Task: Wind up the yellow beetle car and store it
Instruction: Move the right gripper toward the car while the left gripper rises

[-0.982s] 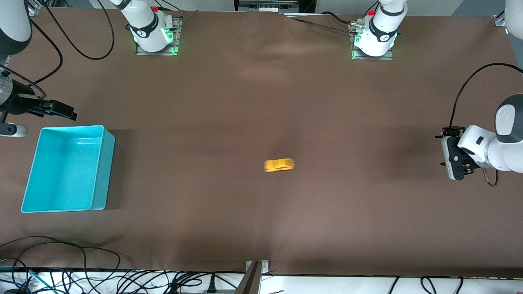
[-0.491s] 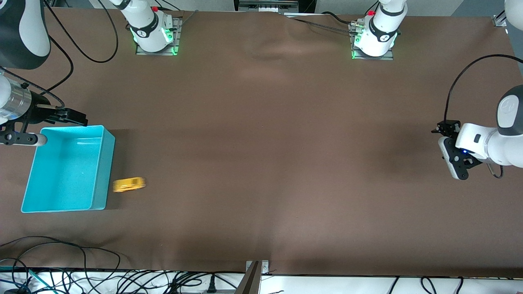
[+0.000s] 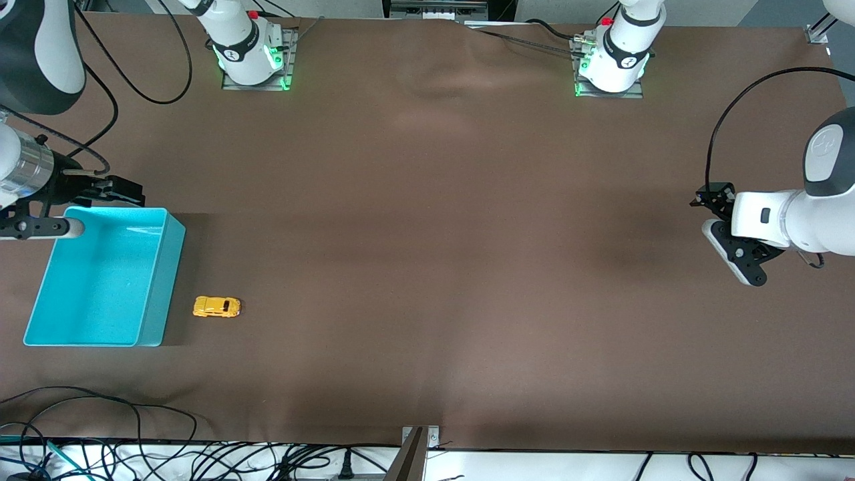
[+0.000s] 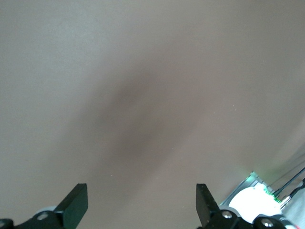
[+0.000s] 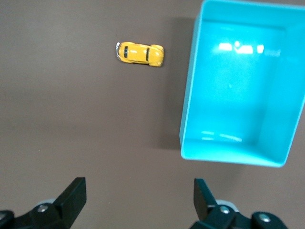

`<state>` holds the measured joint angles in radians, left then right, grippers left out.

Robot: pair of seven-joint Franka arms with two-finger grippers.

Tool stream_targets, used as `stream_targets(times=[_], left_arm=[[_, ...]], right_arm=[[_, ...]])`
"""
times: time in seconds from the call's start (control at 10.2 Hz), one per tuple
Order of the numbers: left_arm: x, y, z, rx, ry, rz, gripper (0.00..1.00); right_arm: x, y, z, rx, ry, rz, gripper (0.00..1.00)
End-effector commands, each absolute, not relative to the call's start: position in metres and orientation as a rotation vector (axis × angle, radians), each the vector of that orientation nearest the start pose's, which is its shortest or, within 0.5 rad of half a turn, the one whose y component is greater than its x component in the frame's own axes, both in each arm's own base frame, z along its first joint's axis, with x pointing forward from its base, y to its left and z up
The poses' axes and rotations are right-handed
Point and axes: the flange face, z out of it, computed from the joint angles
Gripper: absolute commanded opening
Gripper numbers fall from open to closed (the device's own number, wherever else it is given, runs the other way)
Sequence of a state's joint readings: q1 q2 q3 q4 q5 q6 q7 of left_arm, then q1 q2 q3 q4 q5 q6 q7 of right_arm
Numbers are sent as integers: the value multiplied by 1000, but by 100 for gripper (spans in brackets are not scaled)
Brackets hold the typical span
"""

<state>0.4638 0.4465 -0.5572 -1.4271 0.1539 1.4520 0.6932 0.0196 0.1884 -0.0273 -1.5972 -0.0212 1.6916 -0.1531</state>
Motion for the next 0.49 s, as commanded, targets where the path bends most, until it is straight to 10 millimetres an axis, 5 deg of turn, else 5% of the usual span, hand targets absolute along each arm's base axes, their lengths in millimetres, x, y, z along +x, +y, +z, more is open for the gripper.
stream_targets(times=[0.0, 0.2, 0.39], left_arm=[[626, 0, 472, -3136, 985, 498, 100], [618, -46, 504, -3149, 740, 448, 100], [611, -58, 521, -3133, 675, 424, 100]], right_arm=[[624, 5, 502, -3128, -502, 105, 100], [634, 25, 474, -3094, -685, 114, 100], [646, 34, 451, -3044, -884, 90, 100]])
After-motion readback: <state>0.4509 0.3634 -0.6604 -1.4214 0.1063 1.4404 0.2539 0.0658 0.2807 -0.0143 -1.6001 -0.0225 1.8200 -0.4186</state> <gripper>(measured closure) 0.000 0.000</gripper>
